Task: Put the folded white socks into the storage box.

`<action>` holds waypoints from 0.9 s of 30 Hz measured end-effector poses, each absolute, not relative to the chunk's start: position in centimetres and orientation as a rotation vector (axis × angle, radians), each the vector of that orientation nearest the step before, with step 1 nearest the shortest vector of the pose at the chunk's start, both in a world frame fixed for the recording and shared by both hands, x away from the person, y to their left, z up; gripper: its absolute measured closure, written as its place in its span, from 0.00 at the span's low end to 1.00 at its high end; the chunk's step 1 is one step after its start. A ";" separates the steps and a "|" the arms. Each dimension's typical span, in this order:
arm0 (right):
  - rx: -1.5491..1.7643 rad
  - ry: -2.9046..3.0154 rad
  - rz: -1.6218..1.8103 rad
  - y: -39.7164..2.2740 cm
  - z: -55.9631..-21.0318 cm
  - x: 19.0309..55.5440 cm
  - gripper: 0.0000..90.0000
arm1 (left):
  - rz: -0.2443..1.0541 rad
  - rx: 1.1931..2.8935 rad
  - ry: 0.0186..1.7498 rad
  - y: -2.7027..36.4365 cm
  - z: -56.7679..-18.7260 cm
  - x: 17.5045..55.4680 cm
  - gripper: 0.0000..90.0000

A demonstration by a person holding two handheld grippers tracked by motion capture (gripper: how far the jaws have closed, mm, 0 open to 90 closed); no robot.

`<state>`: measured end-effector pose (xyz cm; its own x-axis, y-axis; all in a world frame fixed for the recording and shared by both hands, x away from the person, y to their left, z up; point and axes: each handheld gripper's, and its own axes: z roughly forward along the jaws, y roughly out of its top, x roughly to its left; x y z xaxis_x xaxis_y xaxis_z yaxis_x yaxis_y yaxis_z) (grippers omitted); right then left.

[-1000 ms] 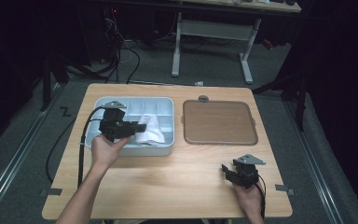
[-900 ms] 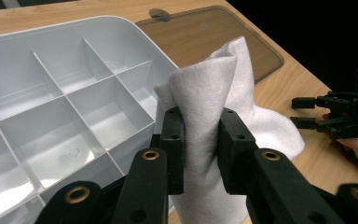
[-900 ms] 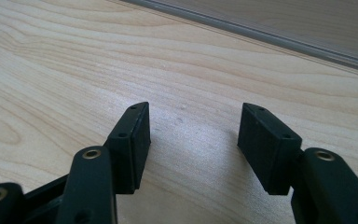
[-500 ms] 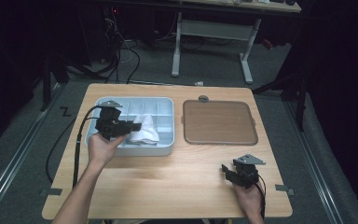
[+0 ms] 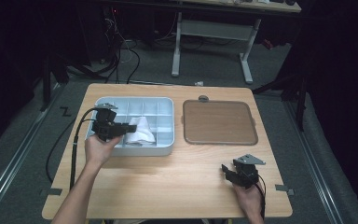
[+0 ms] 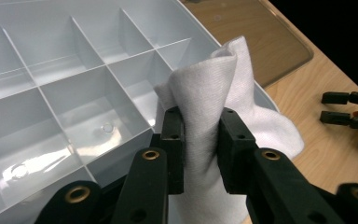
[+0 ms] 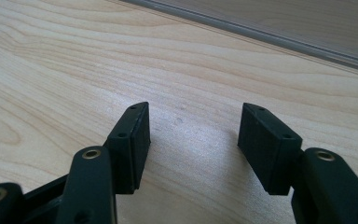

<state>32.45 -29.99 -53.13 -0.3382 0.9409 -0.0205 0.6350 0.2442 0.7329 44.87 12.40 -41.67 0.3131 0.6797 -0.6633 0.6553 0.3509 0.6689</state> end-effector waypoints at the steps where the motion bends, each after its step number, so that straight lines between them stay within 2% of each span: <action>1: 1.434 2.061 0.881 -30.0 -53.1 32.4 0.49 | 0.020 1.330 1.376 12.5 -41.7 45.0 0.83; 27: 1.435 2.060 0.880 -30.0 -53.1 32.4 0.49 | 0.065 1.399 1.427 13.4 -45.0 45.9 0.83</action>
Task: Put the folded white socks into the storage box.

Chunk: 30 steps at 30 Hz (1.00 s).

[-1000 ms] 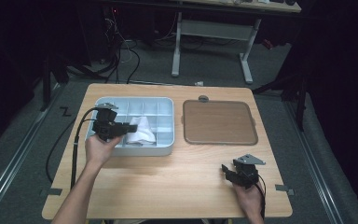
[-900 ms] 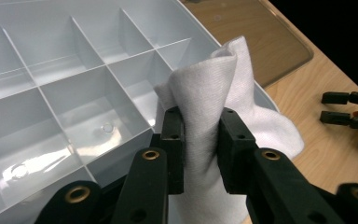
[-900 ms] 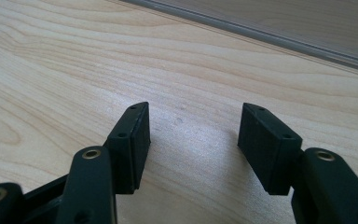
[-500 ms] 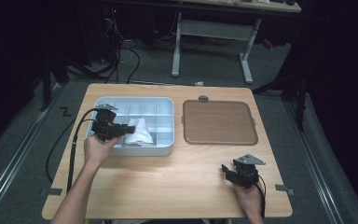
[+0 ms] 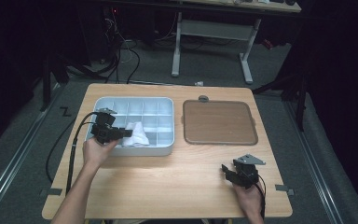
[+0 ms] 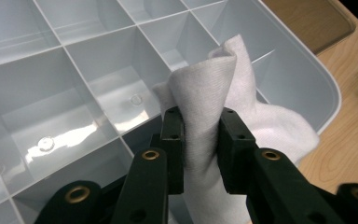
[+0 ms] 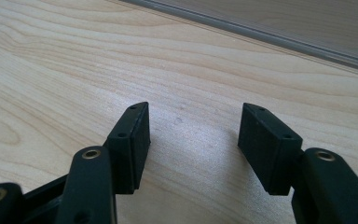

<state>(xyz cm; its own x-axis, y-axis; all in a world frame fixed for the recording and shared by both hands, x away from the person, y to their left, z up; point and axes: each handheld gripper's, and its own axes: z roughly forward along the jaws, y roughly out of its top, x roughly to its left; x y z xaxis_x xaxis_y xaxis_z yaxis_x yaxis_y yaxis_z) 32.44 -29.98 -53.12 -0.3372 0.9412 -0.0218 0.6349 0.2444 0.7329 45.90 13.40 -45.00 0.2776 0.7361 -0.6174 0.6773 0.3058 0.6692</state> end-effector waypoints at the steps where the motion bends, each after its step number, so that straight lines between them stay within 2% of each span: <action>1: 1.435 2.060 0.880 -30.0 -53.1 32.4 0.49 | 0.072 1.409 1.423 13.4 -45.1 45.9 0.83; 30: 1.436 2.060 0.880 -30.0 -53.1 32.4 0.49 | 0.109 1.490 1.450 13.0 -46.8 46.6 0.83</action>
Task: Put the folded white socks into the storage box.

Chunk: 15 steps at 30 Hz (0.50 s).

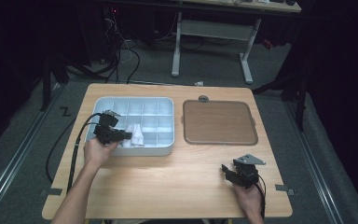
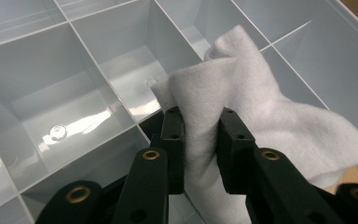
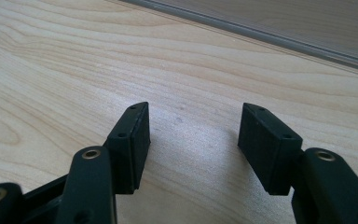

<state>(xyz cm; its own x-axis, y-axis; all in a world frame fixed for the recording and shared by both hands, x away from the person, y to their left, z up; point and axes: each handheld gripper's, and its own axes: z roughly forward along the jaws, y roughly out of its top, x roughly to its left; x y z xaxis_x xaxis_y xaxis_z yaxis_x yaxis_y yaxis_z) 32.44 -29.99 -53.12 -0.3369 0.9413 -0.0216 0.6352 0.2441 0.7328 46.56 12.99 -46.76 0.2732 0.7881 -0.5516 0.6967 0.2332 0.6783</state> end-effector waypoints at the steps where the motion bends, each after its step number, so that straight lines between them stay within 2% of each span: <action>1: 1.436 2.060 0.880 -30.0 -53.1 32.4 0.49 | 0.112 1.494 1.454 12.9 -46.8 46.6 0.83; 15: 1.436 2.060 0.880 -30.0 -53.1 32.4 0.49 | 0.147 1.535 1.449 12.5 -47.7 46.4 0.84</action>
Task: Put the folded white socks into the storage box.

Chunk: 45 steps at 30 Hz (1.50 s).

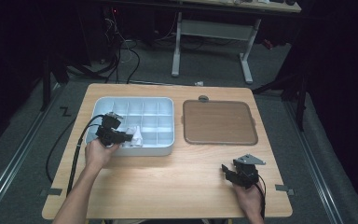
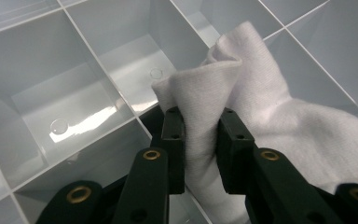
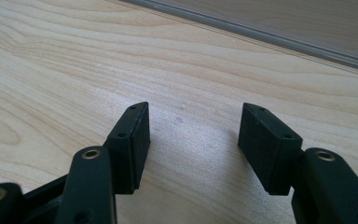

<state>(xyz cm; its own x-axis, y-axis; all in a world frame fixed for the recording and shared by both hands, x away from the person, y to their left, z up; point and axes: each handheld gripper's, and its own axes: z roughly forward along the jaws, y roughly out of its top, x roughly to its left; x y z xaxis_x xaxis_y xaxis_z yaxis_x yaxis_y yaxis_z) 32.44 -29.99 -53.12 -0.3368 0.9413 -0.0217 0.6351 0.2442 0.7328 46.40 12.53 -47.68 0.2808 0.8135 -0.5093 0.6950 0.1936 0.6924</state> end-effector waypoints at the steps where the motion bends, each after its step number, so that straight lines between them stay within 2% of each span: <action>1: 1.436 2.059 0.880 -30.0 -53.1 32.4 0.49 | 0.143 1.531 1.450 12.6 -47.7 46.4 0.84; 35: 1.436 2.059 0.880 -30.0 -53.1 32.4 0.49 | 0.155 1.643 1.488 10.8 -49.1 46.6 0.83; 45: 1.435 2.060 0.880 -30.0 -53.1 32.4 0.49 | 0.161 1.587 1.479 11.1 -48.5 46.2 0.73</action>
<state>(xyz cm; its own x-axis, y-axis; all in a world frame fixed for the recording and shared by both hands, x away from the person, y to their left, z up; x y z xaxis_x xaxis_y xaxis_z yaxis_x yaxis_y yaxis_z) 32.44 -29.98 -53.13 -0.3374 0.9411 -0.0221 0.6346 0.2447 0.7331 46.25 11.11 -48.47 0.2668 0.8388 -0.4746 0.7170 0.1563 0.6793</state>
